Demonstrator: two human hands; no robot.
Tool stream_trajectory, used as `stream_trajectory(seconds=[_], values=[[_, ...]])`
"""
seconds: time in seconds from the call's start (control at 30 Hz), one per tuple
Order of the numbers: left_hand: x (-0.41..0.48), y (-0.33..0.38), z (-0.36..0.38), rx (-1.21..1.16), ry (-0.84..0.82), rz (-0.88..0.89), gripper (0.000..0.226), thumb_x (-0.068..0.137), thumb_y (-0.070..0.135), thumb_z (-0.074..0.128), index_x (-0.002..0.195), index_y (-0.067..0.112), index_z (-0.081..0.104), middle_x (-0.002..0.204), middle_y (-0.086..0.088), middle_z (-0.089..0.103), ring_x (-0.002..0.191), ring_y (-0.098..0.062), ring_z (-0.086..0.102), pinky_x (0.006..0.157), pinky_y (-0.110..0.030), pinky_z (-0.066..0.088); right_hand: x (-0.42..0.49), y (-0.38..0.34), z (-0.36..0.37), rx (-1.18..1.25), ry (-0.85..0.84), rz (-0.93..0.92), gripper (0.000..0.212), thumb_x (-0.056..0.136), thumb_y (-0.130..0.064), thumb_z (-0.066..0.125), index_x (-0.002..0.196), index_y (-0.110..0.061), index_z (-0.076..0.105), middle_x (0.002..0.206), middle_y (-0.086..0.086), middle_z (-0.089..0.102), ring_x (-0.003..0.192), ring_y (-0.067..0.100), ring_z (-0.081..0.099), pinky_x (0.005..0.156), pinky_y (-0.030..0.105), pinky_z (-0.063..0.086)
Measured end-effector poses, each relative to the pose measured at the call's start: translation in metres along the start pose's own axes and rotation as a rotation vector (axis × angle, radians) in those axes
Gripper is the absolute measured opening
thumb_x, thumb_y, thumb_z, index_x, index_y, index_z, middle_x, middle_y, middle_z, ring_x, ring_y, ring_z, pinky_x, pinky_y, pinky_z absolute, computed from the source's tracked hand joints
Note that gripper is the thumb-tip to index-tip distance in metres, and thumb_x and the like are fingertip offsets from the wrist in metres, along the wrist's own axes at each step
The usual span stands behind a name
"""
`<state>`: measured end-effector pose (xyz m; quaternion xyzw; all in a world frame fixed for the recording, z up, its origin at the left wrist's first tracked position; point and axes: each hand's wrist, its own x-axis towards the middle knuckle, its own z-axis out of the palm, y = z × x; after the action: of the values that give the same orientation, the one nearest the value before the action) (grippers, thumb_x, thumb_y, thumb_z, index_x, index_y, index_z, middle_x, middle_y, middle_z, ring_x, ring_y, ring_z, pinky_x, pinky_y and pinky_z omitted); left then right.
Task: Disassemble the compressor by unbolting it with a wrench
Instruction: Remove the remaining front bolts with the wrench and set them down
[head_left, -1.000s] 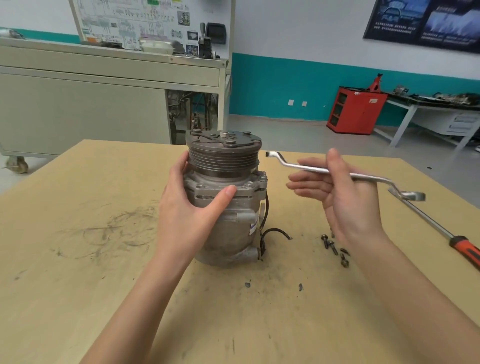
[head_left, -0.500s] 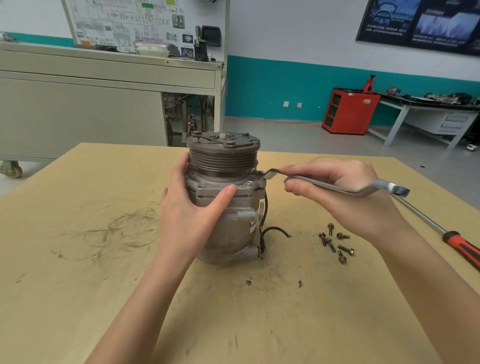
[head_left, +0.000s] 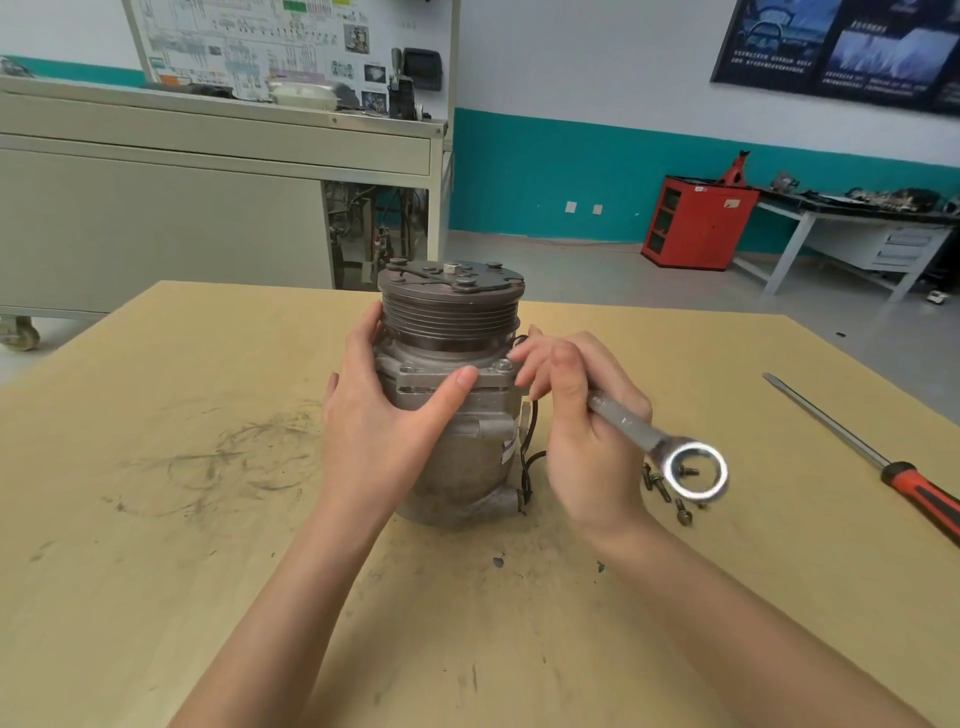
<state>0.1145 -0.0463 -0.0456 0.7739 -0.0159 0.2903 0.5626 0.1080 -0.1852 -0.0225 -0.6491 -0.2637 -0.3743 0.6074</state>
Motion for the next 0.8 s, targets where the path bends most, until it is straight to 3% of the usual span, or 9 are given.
stream_trajectory(seconds=[0.1,0.23,0.33,0.43,0.57,0.63,0.8], values=[[0.0,0.001,0.0,-0.004,-0.002,-0.011,0.097,0.061,0.07,0.062,0.146,0.035,0.032,0.14,0.013,0.049,0.132,-0.016,0.045,0.109,-0.047,0.039,-0.006,0.001,0.008,0.068,0.088,-0.002,0.037,0.098,-0.033,0.039,0.065,-0.018,0.049,0.062,0.021,0.054,0.071,0.026,0.061,0.079,0.023,0.048],[-0.001,0.002,0.0,0.001,-0.004,-0.018,0.096,0.06,0.072,0.061,0.145,0.037,0.032,0.14,0.015,0.049,0.132,-0.017,0.045,0.109,-0.047,0.038,0.005,0.001,0.005,0.166,0.101,0.073,0.033,0.096,-0.028,0.035,0.065,-0.022,0.046,0.063,-0.007,0.053,0.071,0.018,0.061,0.091,0.032,0.051],[-0.001,0.001,0.0,-0.006,0.003,-0.016,0.094,0.061,0.071,0.062,0.143,0.039,0.033,0.139,0.016,0.05,0.131,-0.015,0.046,0.109,-0.046,0.039,0.017,0.003,0.002,0.205,0.074,0.085,0.027,0.09,-0.031,0.035,0.067,-0.019,0.044,0.066,-0.009,0.05,0.074,0.02,0.053,0.09,0.039,0.05],[-0.001,0.001,0.0,-0.008,0.013,-0.009,0.091,0.061,0.071,0.062,0.142,0.04,0.034,0.136,0.018,0.051,0.13,-0.015,0.046,0.109,-0.046,0.039,0.022,0.004,-0.005,0.042,0.031,0.044,0.023,0.089,-0.029,0.034,0.072,-0.021,0.047,0.075,-0.003,0.052,0.081,0.027,0.053,0.082,0.049,0.048],[-0.001,0.002,0.001,-0.007,0.011,0.003,0.089,0.063,0.069,0.063,0.142,0.039,0.034,0.133,0.022,0.051,0.128,-0.012,0.047,0.109,-0.045,0.038,0.023,0.006,-0.021,-0.21,-0.08,-0.115,0.031,0.097,-0.03,0.037,0.081,-0.016,0.06,0.08,0.006,0.064,0.081,0.016,0.062,0.073,0.035,0.053],[-0.001,0.002,0.001,-0.011,0.004,0.001,0.09,0.063,0.069,0.063,0.142,0.039,0.034,0.134,0.021,0.051,0.128,-0.013,0.047,0.109,-0.045,0.038,0.025,0.006,-0.026,-0.338,-0.103,-0.234,0.047,0.099,-0.038,0.041,0.08,-0.005,0.069,0.077,0.011,0.068,0.076,0.013,0.062,0.067,0.025,0.051],[-0.001,0.003,0.0,-0.018,-0.004,0.005,0.09,0.064,0.069,0.063,0.143,0.037,0.034,0.136,0.018,0.051,0.129,-0.012,0.047,0.111,-0.046,0.036,0.028,0.006,-0.029,-0.478,-0.093,-0.411,0.06,0.097,-0.041,0.041,0.072,0.005,0.07,0.067,0.014,0.067,0.066,0.017,0.06,0.058,0.031,0.047]])
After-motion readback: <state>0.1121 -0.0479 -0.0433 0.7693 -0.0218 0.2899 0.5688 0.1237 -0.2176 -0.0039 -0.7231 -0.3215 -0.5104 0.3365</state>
